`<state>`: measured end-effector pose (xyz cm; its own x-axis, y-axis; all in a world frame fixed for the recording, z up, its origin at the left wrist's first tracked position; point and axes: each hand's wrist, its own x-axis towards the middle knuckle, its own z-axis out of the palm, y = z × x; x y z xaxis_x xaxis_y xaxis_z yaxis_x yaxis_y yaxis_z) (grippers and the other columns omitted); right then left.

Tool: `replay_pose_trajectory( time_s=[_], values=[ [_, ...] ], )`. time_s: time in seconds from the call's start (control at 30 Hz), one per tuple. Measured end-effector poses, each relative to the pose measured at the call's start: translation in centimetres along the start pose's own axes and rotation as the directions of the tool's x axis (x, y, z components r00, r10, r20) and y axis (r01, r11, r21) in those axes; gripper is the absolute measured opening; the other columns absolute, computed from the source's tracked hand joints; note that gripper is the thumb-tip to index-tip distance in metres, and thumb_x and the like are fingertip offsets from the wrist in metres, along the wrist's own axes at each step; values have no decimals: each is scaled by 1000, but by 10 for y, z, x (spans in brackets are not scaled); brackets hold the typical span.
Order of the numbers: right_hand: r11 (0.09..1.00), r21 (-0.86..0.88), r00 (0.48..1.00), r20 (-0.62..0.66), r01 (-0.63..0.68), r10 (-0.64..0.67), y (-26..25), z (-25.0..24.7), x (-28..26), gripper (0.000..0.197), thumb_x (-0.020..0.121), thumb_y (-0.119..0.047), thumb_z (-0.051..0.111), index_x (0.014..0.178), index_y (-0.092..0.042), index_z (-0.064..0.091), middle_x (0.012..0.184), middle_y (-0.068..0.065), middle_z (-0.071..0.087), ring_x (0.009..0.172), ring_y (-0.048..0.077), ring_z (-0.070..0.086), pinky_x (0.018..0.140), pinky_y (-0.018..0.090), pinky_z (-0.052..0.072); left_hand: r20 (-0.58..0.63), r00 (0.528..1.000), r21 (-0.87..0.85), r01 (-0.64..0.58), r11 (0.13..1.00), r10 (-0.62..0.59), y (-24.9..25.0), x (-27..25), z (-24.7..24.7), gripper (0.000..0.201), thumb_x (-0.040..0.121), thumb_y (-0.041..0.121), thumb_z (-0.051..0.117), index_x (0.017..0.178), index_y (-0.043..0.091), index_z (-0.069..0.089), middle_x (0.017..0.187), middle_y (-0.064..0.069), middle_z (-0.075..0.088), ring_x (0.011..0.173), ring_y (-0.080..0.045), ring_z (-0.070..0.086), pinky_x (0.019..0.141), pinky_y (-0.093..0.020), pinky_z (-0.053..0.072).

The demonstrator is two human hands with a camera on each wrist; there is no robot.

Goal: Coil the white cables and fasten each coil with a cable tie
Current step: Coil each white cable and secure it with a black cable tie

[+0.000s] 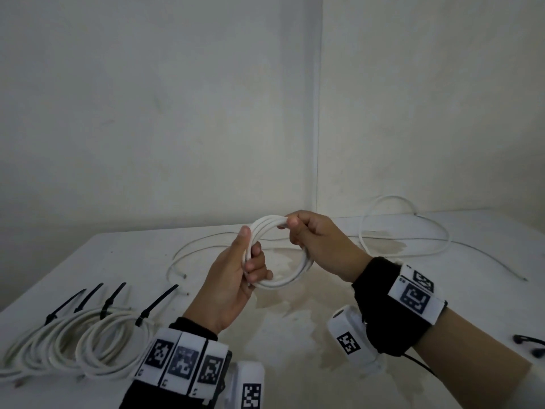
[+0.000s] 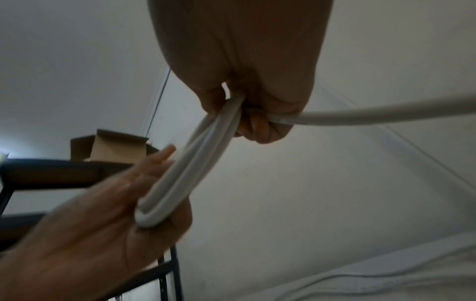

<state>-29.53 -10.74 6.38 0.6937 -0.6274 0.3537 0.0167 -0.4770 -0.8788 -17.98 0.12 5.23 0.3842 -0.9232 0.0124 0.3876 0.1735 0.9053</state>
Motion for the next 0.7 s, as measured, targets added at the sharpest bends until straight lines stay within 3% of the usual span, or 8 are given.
replay_pose_trajectory(
  time_s=[0.13,0.2,0.37,0.6,0.7],
  values=[
    [984,166,998,29,-68,64,-1,-3,-1,29,98,-25,37,85,-15,61,60,-4,42,48,1,44,56,14,37,29,999,-54,28,998,-26,-2,-2,5,37,92,39,38,69,11,47,45,6,33,35,-6,33,50,-22,50],
    [979,192,997,14,-76,75,-1,-2,-3,30,98,-26,36,85,-15,61,60,-2,41,42,2,43,50,14,37,33,999,-73,30,997,-28,-5,-1,7,39,95,37,35,70,10,47,45,5,33,35,-6,33,47,-22,47],
    [992,124,999,-18,-26,29,-2,1,-4,27,98,-23,37,81,-16,57,59,-2,41,38,0,42,45,12,35,18,999,-94,29,995,-27,-4,0,7,41,96,34,35,65,10,46,42,6,30,33,-6,27,42,-20,41],
    [998,6,996,69,64,-64,3,-2,-3,27,98,-22,36,80,-19,56,63,-6,49,51,-2,43,55,10,35,-74,997,-71,-37,997,32,2,3,3,40,95,33,38,60,14,38,38,9,25,29,-4,21,36,-17,33],
    [990,-107,994,58,97,-92,19,-6,-8,24,99,-22,34,92,-15,56,68,-7,51,57,2,43,60,16,38,-114,992,-140,-66,988,50,7,5,-6,39,96,33,37,61,15,35,38,10,25,28,-3,21,34,-14,29]
  ],
)
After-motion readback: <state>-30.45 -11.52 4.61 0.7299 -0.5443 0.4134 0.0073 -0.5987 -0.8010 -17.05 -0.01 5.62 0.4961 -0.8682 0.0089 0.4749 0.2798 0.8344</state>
